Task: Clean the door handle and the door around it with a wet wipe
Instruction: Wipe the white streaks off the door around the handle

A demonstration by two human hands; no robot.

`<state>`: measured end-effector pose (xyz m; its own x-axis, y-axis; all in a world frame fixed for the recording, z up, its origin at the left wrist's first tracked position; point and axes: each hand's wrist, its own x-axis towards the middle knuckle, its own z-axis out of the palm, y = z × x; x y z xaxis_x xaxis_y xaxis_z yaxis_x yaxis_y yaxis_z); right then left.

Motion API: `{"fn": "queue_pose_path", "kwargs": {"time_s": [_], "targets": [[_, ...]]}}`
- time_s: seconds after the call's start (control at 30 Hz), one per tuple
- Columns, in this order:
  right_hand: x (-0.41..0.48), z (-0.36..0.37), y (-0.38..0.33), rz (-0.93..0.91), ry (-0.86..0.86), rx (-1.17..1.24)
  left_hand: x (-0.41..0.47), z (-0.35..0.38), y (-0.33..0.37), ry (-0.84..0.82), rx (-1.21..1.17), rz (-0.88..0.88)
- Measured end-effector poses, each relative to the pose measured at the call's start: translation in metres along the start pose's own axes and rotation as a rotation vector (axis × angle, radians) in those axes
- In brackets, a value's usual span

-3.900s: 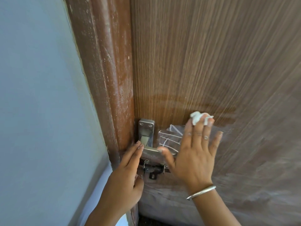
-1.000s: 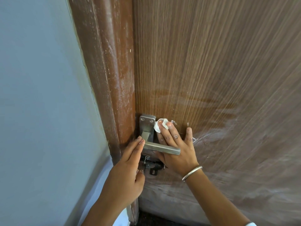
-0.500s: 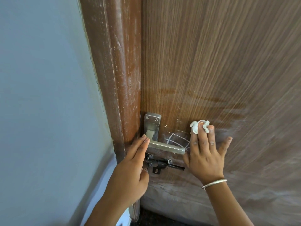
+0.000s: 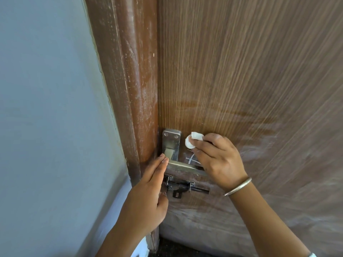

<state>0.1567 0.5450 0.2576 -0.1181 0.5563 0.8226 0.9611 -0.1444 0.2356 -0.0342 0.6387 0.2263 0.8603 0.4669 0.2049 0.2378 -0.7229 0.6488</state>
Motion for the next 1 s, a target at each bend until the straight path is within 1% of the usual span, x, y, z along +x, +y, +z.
{"fn": "queue_pose_path", "kwargs": {"time_s": [0.07,0.13,0.2,0.27,0.37,0.43,0.53,0.6,0.67,0.73,0.83,0.93,0.97,1.0], "targets": [[0.006,-0.001,-0.001,-0.028,-0.096,0.064,0.000,-0.001,0.001,0.001,-0.007,-0.006],[0.013,-0.004,-0.002,-0.094,-0.172,0.004,0.000,-0.001,0.001,0.003,-0.016,-0.014],[0.018,-0.007,-0.007,-0.116,-0.237,-0.037,0.000,-0.002,0.001,0.007,-0.018,-0.019],[0.023,-0.008,-0.013,-0.095,-0.302,-0.064,0.000,-0.003,0.001,0.016,-0.016,-0.008],[0.026,-0.009,-0.020,-0.047,-0.349,-0.123,0.001,-0.002,0.001,0.016,-0.012,0.004],[0.027,-0.010,-0.022,-0.015,-0.297,-0.122,0.001,-0.002,0.000,0.013,-0.006,-0.001],[0.025,-0.013,-0.022,0.105,-0.139,-0.108,0.001,-0.002,0.000,0.005,-0.008,-0.010],[0.019,-0.019,-0.021,0.236,-0.076,-0.036,0.001,-0.002,0.000,0.001,-0.014,-0.010],[0.013,-0.029,-0.014,0.426,-0.045,0.109,0.001,-0.002,-0.001,0.000,-0.007,-0.011],[0.007,-0.036,-0.010,0.525,-0.047,0.165,0.000,-0.001,-0.001,0.000,-0.006,-0.012],[-0.003,-0.036,-0.009,0.509,-0.101,0.141,0.000,-0.002,-0.002,0.004,-0.007,-0.013],[-0.008,-0.030,-0.013,0.574,-0.071,0.125,-0.001,-0.002,-0.001,0.010,-0.006,-0.010],[-0.006,-0.032,-0.014,0.540,-0.089,0.083,-0.001,-0.002,0.000,0.012,-0.008,-0.008],[-0.004,-0.033,-0.017,0.519,-0.124,0.112,-0.001,-0.002,0.000,0.012,-0.009,-0.006]]}}
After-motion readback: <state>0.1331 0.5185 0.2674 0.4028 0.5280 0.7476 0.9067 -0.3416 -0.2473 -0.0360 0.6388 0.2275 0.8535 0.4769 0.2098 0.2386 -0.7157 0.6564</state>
